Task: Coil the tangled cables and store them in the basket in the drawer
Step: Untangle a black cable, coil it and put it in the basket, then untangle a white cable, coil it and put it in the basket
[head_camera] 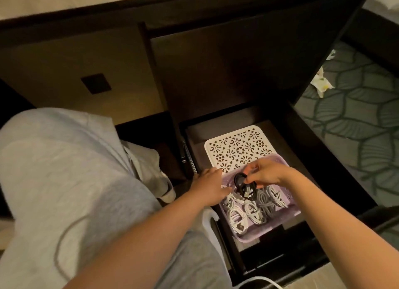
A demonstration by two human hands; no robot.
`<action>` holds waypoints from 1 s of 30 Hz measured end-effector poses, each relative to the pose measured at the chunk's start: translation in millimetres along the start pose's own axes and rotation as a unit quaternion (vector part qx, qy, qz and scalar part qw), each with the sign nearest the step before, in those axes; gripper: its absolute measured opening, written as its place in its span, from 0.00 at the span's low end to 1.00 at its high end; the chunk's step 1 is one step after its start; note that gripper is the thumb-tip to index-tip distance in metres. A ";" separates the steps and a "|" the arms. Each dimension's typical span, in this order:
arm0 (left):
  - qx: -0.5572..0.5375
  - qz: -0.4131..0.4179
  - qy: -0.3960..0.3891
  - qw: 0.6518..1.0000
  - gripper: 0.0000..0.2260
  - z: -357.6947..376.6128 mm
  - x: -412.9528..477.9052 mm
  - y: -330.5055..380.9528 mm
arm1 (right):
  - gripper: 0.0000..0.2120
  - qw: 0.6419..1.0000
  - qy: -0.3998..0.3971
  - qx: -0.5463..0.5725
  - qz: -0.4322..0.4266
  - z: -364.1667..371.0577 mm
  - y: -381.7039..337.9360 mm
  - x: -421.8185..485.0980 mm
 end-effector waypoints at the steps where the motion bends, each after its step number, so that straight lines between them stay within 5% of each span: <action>1: 0.018 0.004 -0.004 1.000 0.23 2.2 0.9 -2.1 | 0.12 1.000 0.001 -0.001 0.007 4.7 4.7 4.5; 9: 0.075 0.019 -0.010 0.997 0.13 7.5 -1.0 -6.4 | 0.10 0.997 0.062 0.050 -0.016 37.6 23.9 25.6; 16: 0.015 0.037 0.009 0.999 0.10 -1.5 -5.6 -4.6 | 0.12 0.991 0.133 -0.034 -0.007 42.4 24.9 27.9; 24: 0.010 0.018 0.022 1.000 0.15 -34.6 -19.6 1.8 | 0.03 0.981 0.123 -0.102 -0.109 6.7 -17.5 -12.5; 30: -0.011 0.063 0.064 0.996 0.15 -111.3 -55.3 -1.6 | 0.11 0.958 0.151 -0.107 -0.218 -20.3 -94.4 -56.9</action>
Point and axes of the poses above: each hand's wrist, its own x-axis towards the middle knuckle, its own z-axis out of the palm, y = z × x, the point moved 1 cm from there along x, towards the middle knuckle, and after that the axes turned 2 degrees about -y, right-handed, at the moved point
